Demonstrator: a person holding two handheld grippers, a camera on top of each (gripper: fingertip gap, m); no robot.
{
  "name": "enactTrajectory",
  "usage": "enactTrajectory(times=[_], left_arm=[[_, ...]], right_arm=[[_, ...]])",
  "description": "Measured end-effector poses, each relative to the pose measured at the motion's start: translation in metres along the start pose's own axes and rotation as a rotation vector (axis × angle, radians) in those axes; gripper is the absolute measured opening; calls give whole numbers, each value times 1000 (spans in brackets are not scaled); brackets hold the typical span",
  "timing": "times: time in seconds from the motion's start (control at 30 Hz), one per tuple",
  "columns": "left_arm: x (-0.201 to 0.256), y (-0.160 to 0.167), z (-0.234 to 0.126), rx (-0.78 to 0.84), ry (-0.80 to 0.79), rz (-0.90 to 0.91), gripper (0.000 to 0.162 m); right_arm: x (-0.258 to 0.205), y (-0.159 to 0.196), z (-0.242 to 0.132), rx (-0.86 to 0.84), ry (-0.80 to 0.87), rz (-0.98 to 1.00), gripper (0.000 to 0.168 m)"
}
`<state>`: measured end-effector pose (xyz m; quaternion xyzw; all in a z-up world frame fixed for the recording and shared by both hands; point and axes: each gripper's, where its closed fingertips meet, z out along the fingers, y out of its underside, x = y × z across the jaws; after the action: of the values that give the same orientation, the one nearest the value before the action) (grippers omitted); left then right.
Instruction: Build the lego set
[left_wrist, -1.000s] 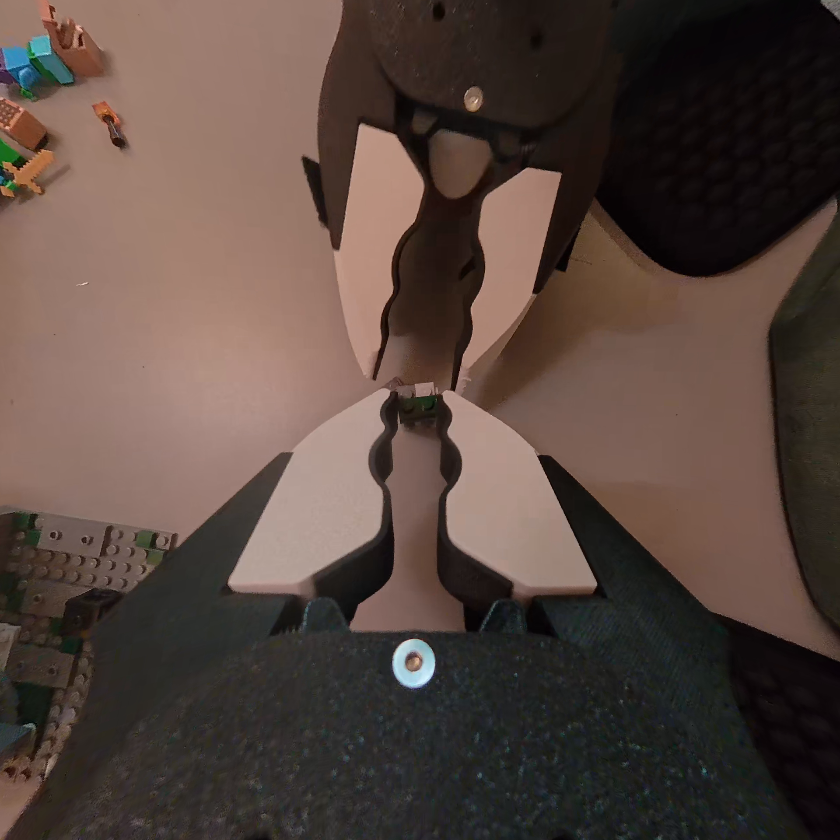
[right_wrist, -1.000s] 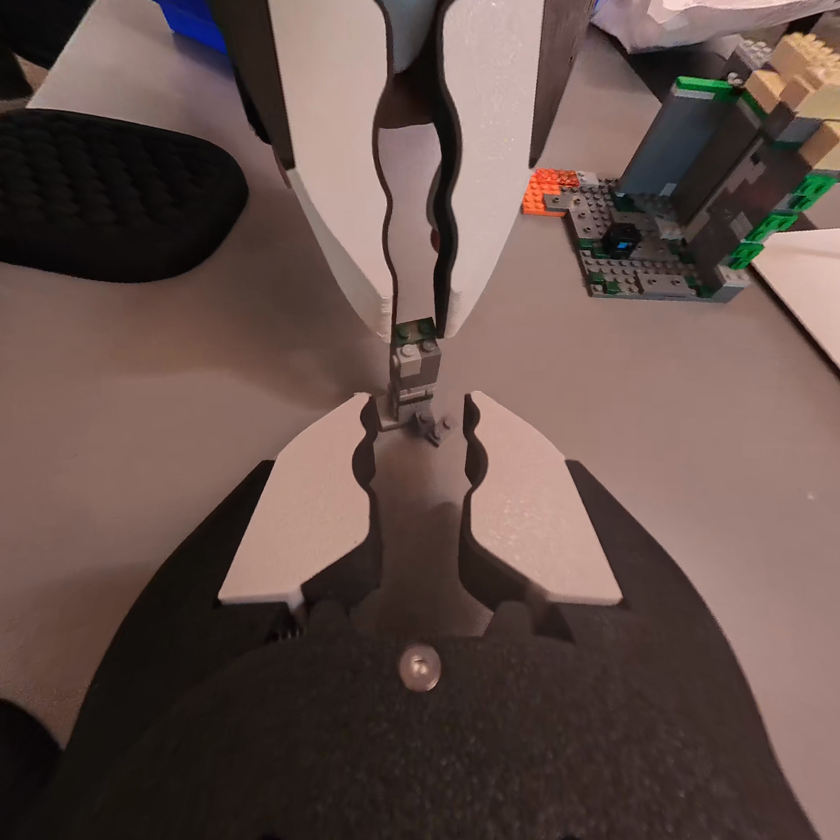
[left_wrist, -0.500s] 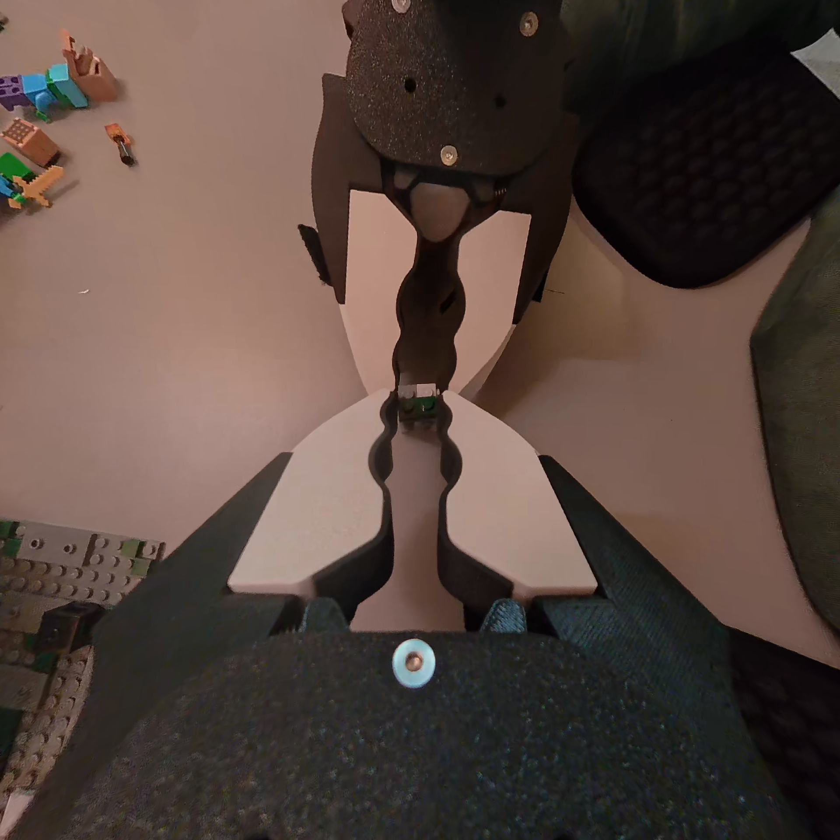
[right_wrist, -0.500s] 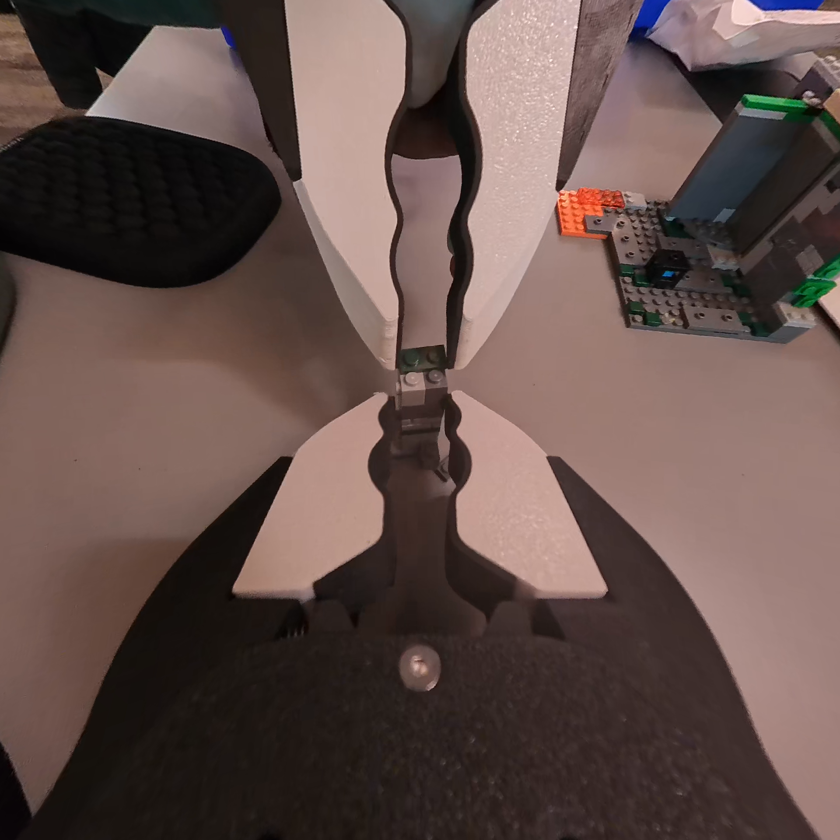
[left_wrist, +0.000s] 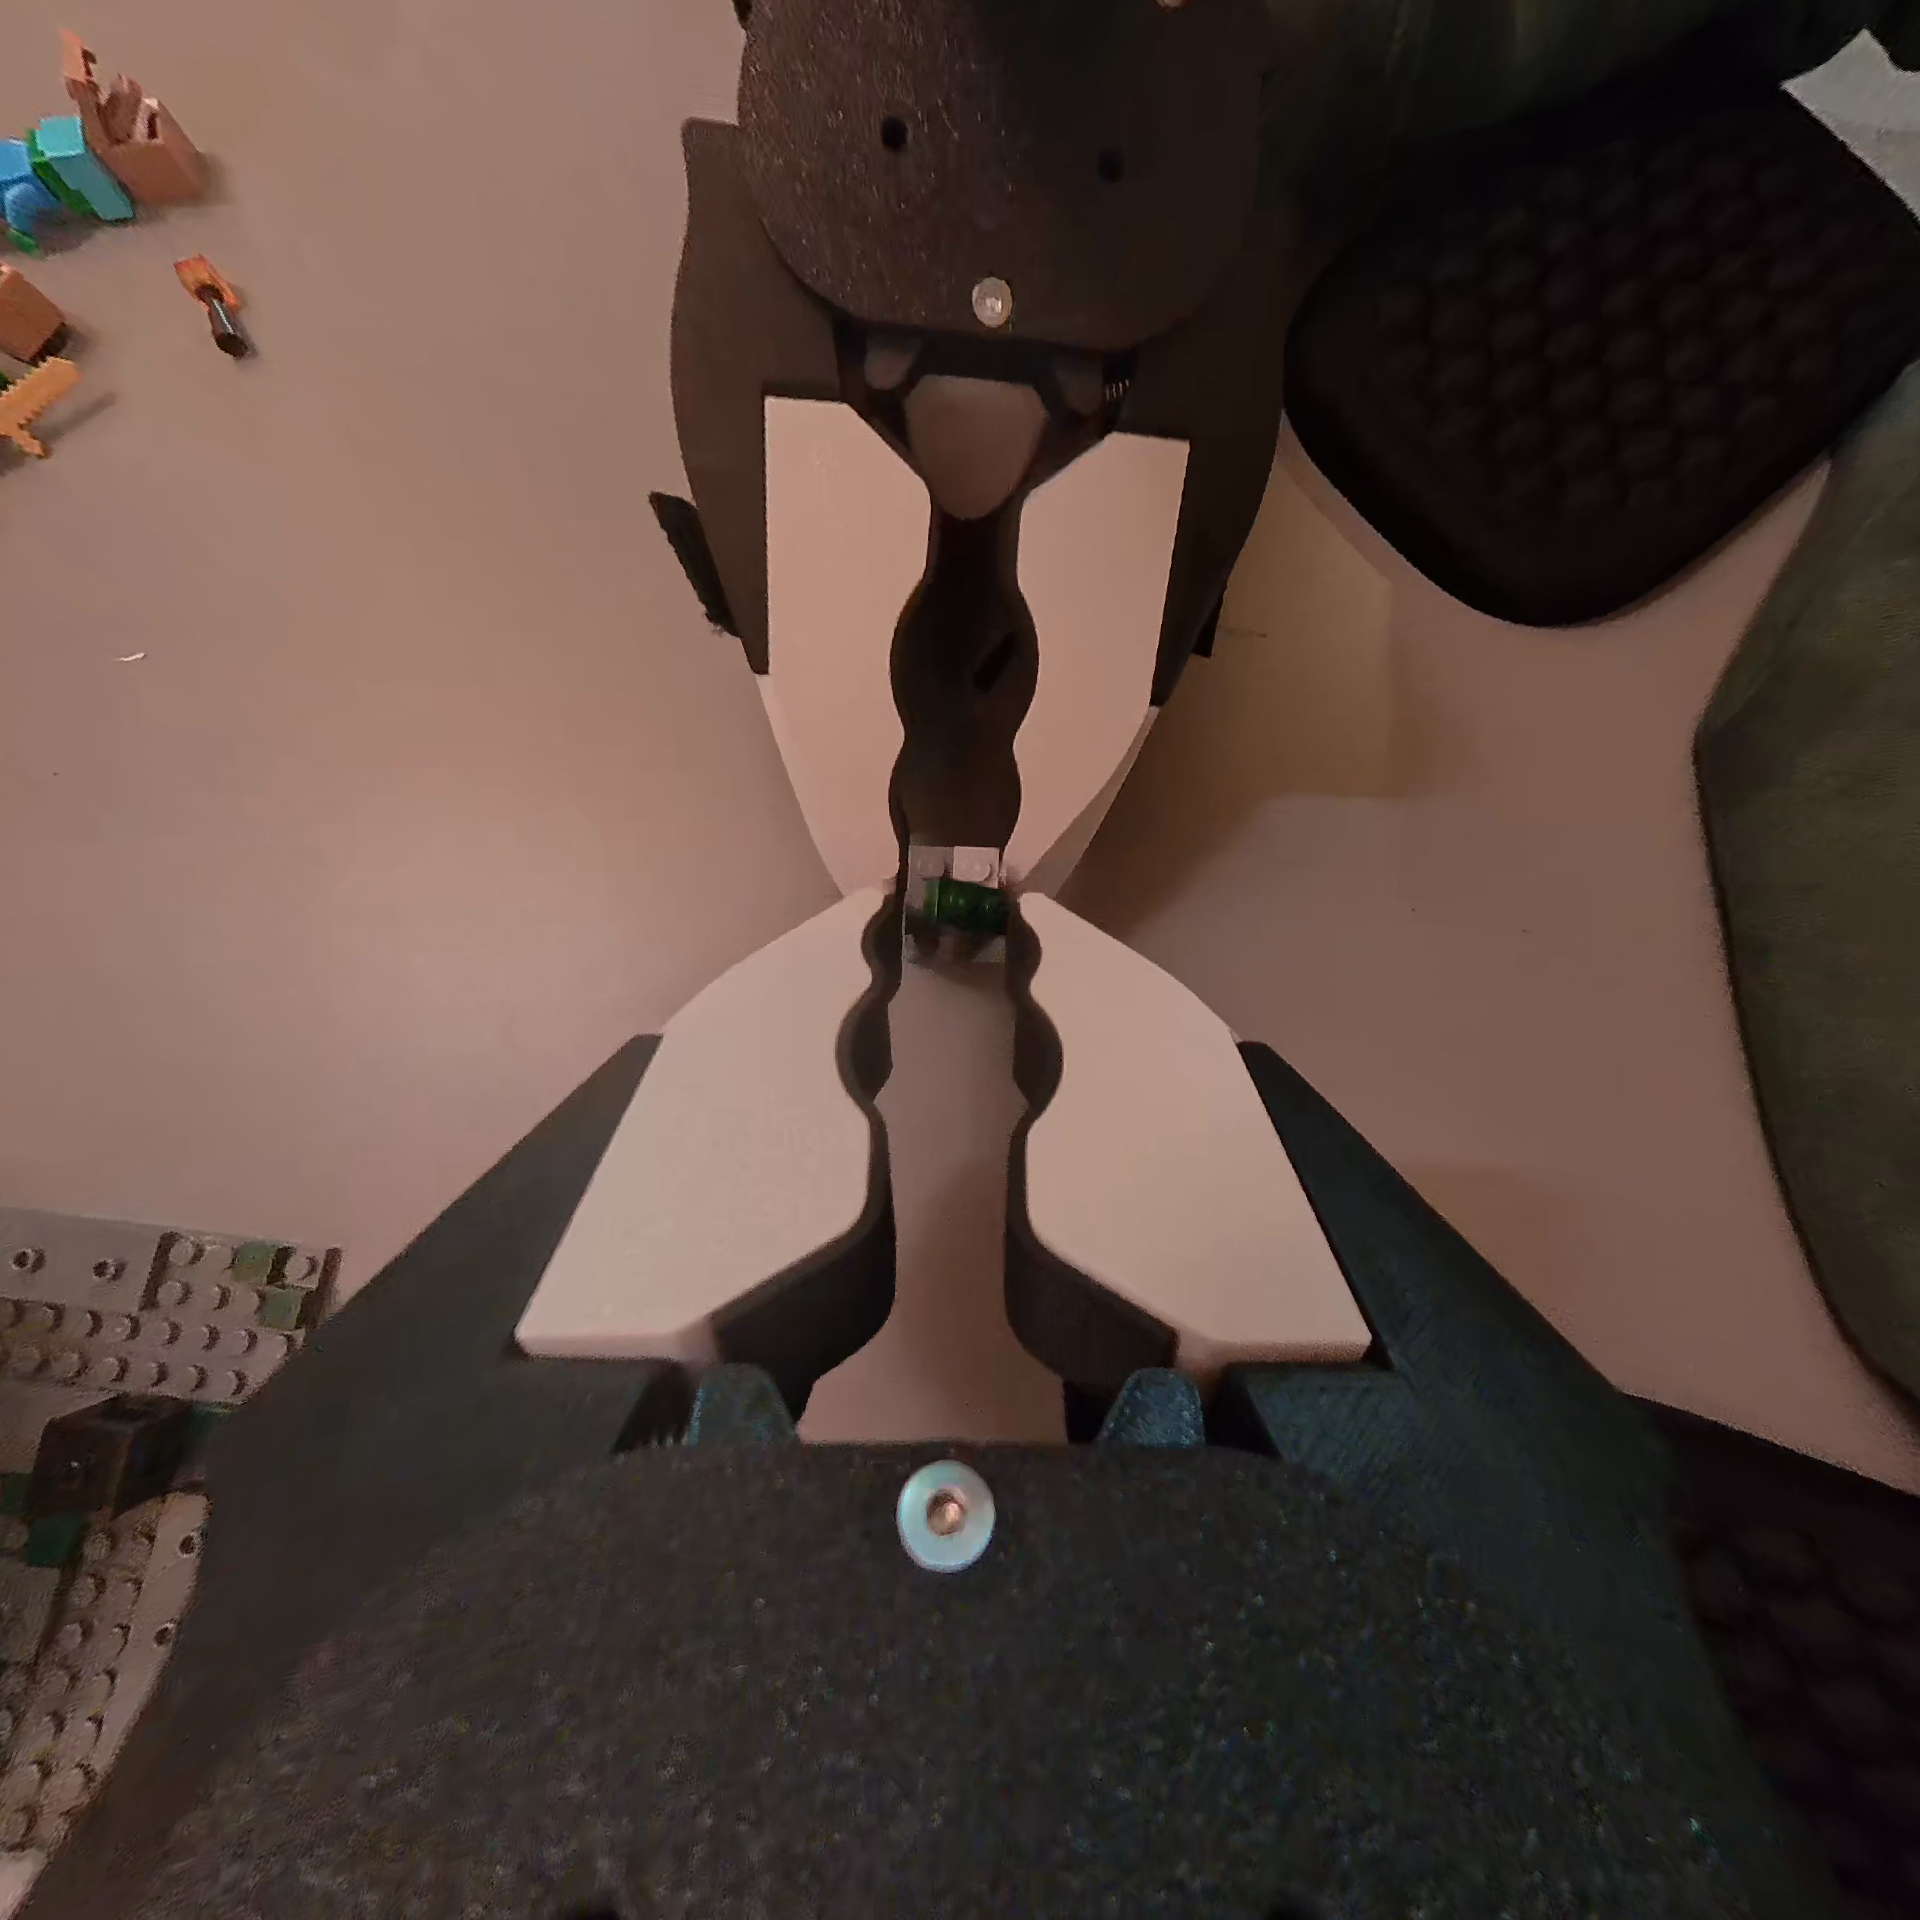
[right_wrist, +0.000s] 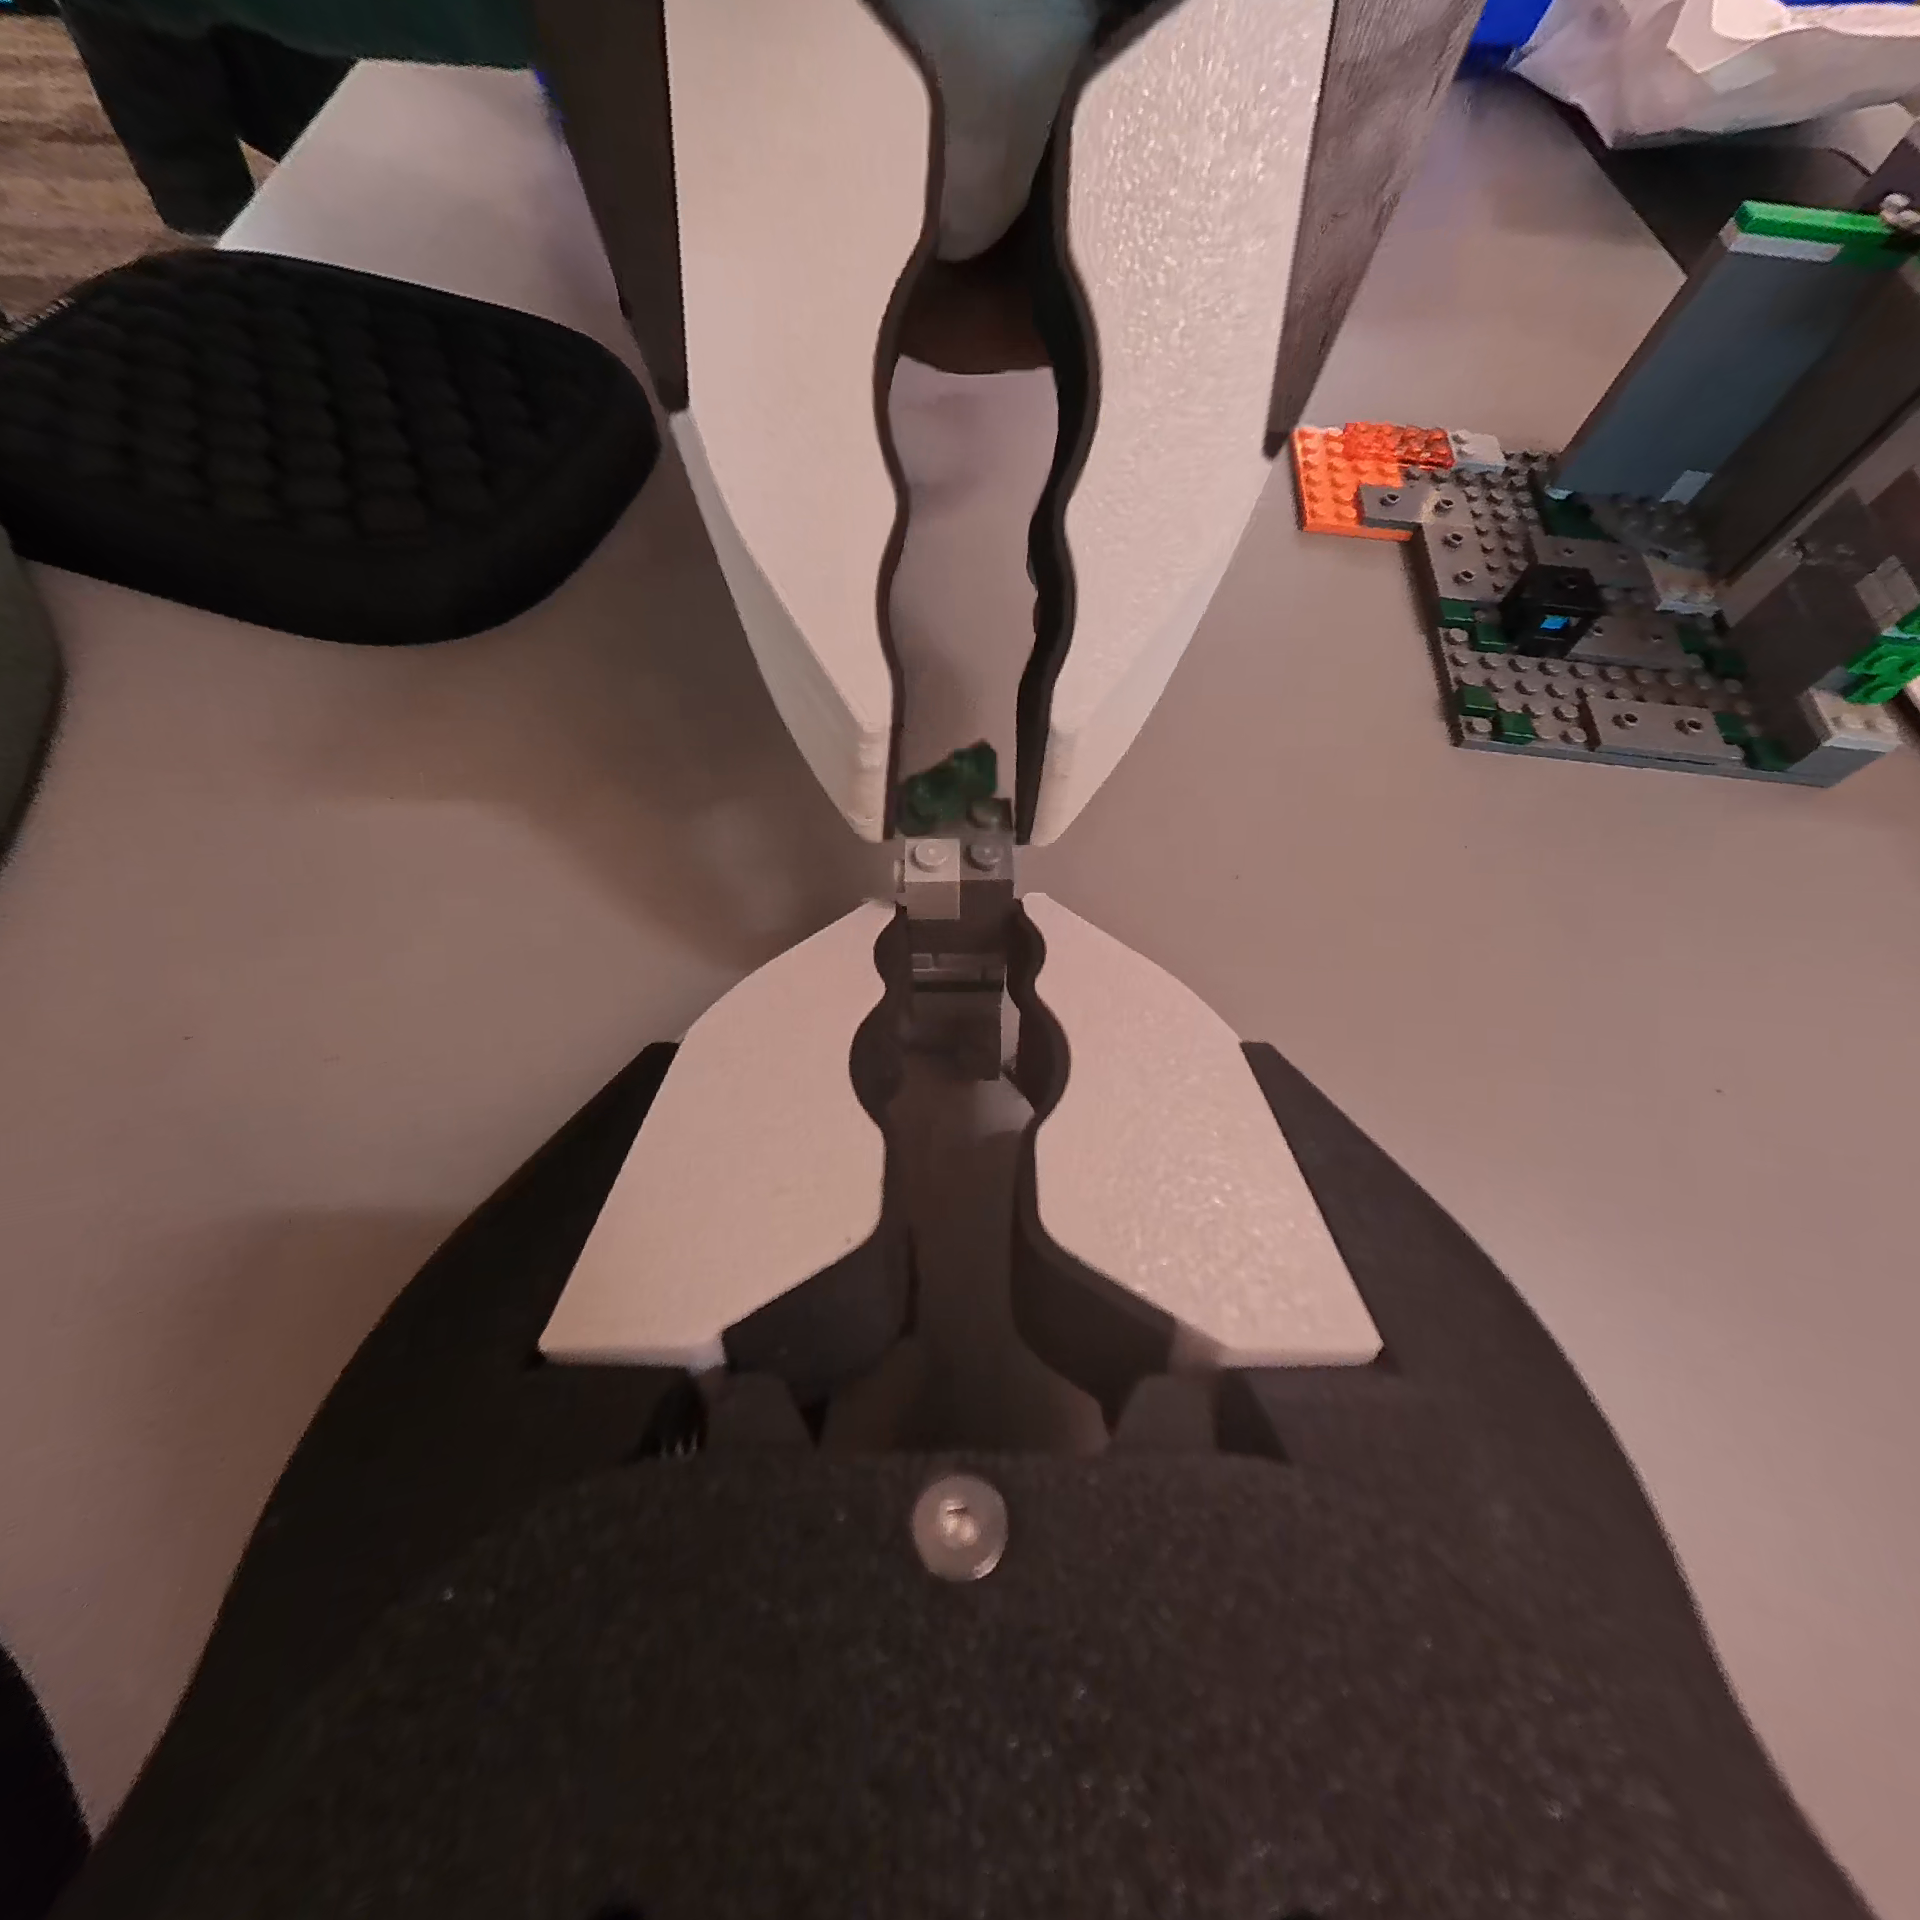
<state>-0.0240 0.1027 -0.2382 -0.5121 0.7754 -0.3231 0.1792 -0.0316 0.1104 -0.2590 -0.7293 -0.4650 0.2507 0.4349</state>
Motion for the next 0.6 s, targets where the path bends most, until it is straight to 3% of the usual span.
enactTrajectory(times=[0.6], left_arm=[[1,-1,2,23,13,-14,18]], right_arm=[[-3,2,0,-14,-31,20,17]])
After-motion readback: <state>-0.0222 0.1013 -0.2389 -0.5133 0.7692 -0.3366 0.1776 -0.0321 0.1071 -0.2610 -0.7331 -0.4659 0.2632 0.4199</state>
